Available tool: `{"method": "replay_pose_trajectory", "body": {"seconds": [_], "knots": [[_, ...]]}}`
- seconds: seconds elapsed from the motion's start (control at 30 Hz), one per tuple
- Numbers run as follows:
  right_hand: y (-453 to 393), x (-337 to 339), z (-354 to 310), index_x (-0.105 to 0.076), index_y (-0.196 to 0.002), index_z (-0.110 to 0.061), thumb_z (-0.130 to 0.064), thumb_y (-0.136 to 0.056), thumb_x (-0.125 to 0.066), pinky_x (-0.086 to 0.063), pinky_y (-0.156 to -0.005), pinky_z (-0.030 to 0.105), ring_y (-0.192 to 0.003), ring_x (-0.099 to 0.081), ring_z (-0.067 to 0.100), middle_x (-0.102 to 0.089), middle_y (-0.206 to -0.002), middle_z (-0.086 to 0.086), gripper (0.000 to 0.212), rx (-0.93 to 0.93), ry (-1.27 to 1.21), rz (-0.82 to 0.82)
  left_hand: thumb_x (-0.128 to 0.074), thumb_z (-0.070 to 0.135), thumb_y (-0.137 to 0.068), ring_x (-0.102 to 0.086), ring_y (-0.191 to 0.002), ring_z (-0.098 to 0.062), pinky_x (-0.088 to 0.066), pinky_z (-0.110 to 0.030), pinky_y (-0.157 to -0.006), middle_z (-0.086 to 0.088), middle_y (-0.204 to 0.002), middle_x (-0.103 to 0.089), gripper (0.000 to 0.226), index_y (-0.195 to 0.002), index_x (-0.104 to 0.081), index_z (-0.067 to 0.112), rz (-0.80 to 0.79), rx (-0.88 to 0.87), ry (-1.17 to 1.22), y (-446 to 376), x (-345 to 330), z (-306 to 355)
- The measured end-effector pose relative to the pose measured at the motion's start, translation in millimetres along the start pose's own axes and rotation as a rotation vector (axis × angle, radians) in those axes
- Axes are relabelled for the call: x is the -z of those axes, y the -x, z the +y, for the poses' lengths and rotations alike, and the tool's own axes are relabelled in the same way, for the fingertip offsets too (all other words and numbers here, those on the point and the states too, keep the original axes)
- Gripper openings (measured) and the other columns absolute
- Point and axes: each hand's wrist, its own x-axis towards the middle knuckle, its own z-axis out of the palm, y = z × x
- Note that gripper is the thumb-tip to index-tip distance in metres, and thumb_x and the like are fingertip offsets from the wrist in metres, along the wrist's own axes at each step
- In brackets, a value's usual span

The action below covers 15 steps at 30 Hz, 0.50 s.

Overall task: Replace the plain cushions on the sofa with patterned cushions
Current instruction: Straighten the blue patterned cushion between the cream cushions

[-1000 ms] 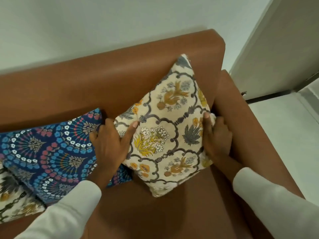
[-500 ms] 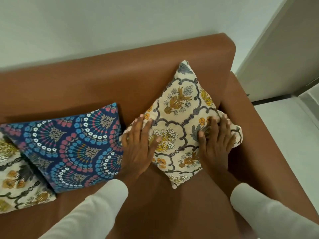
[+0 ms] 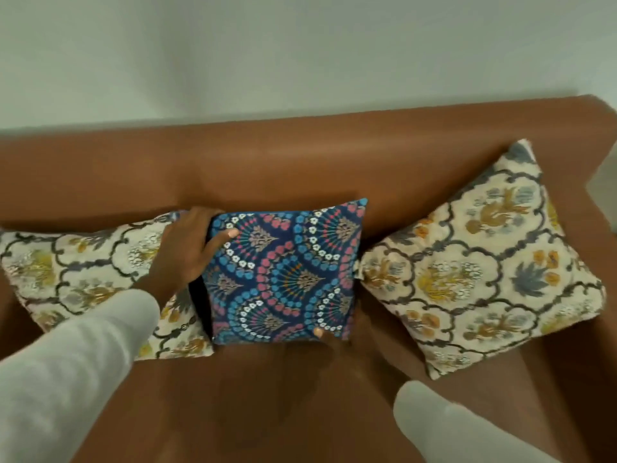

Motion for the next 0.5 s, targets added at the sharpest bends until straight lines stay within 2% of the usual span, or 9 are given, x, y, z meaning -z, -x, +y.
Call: {"method": "replay_pose_trajectory", "body": {"seconds": [0.03, 0.07, 0.1, 0.17, 0.23, 0.33, 0.4, 0.47, 0.5], "knots": [[-10.8, -9.8, 2.6, -0.028, -0.163, -0.033, -0.018, -0.093, -0.085, -0.043, -0.114, 0.007, -0.148, -0.042, -0.018, -0.036, -0.167, -0.026, 0.092, 0.064, -0.014, 0.022, -0.039, 0.078, -0.098, -0.061, -0.134, -0.037, -0.046, -0.055, -0.107, -0.01, -0.139, -0.066, 0.078, -0.144, -0.059, 0.019, -0.031, -0.034, -0.039, -0.7, -0.5, -12.1], [-21.9, -16.1, 7.1, -0.031, -0.16, -0.038, -0.016, -0.087, -0.091, -0.049, -0.109, 0.007, -0.141, -0.048, -0.022, -0.045, -0.159, -0.033, 0.097, 0.112, -0.016, 0.048, -0.038, 0.08, -0.097, -0.06, -0.135, -0.036, -0.042, -0.055, -0.11, -0.008, -0.14, -0.065, 0.08, -0.146, -0.058, 0.021, -0.036, -0.051, -0.084, -1.2, -3.4, -21.0], [-30.9, -21.1, 7.8, -0.037, -0.159, -0.036, -0.013, -0.083, -0.094, -0.055, -0.111, 0.018, -0.142, -0.054, -0.012, -0.053, -0.157, -0.028, 0.099, 0.133, -0.012, 0.087, -0.037, 0.081, -0.097, -0.059, -0.135, -0.035, -0.038, -0.054, -0.112, -0.006, -0.139, -0.065, 0.081, -0.145, -0.058, 0.021, -0.026, -0.056, -0.119, -1.2, -7.6, -27.1], [-45.6, -25.3, 6.8, -0.042, -0.162, -0.016, -0.01, -0.081, -0.095, -0.056, -0.116, 0.049, -0.149, -0.058, 0.021, -0.058, -0.161, -0.001, 0.097, 0.191, 0.003, 0.149, -0.037, 0.084, -0.097, -0.06, -0.128, -0.035, -0.034, -0.053, -0.111, -0.007, -0.132, -0.066, 0.082, -0.139, -0.06, 0.017, 0.019, -0.054, -0.16, -2.7, -15.8, -30.9], [-48.4, -23.9, 5.3, -0.033, -0.168, -0.016, -0.025, -0.084, -0.094, -0.05, -0.12, 0.058, -0.154, -0.051, 0.029, -0.051, -0.167, 0.004, 0.104, 0.17, -0.018, 0.155, -0.039, 0.082, -0.097, -0.061, -0.119, -0.036, -0.032, -0.051, -0.108, -0.008, -0.121, -0.067, 0.079, -0.13, -0.063, 0.014, 0.06, -0.037, -0.178, -2.2, -23.1, -26.0], [-33.1, -22.3, -1.9, -0.035, -0.16, -0.037, -0.06, -0.084, -0.085, -0.056, -0.115, 0.054, -0.149, -0.057, 0.022, -0.055, -0.162, -0.007, 0.094, 0.141, -0.043, 0.248, -0.038, 0.079, -0.099, -0.063, -0.108, -0.037, -0.03, -0.05, -0.1, -0.008, -0.108, -0.069, 0.074, -0.116, -0.063, 0.012, 0.179, 0.017, -0.161, 14.1, -28.0, -22.0], [-20.6, -8.0, -13.9, -0.046, -0.144, -0.054, -0.065, -0.095, -0.073, -0.068, -0.087, 0.035, -0.12, -0.072, -0.002, -0.071, -0.136, -0.023, 0.057, 0.231, 0.035, 0.386, -0.037, 0.077, -0.102, -0.063, -0.106, -0.039, -0.032, -0.055, -0.1, -0.01, -0.106, -0.069, 0.071, -0.114, -0.061, 0.011, 0.259, 0.087, -0.086, 30.1, -27.1, -30.3], [-24.0, 14.9, -35.2, -0.052, -0.122, -0.056, -0.075, -0.103, -0.051, -0.054, -0.063, 0.031, -0.09, -0.072, -0.002, -0.072, -0.105, -0.022, 0.027, 0.284, 0.315, 0.631, -0.032, 0.078, -0.103, -0.062, -0.112, -0.039, -0.036, -0.061, -0.106, -0.012, -0.111, -0.068, 0.072, -0.117, -0.057, 0.012, 0.253, 0.18, 0.013, 39.8, -29.0, -40.9], [-28.0, 23.8, -48.1, -0.055, -0.117, -0.045, -0.075, -0.106, -0.041, -0.045, -0.062, 0.032, -0.085, -0.069, 0.01, -0.069, -0.097, -0.016, 0.035, 0.291, 0.459, 0.719, -0.028, 0.08, -0.102, -0.061, -0.118, -0.039, -0.034, -0.063, -0.108, -0.012, -0.115, -0.067, 0.074, -0.119, -0.057, 0.013, 0.211, 0.225, 0.055, 41.2, -32.1, -43.1]]}}
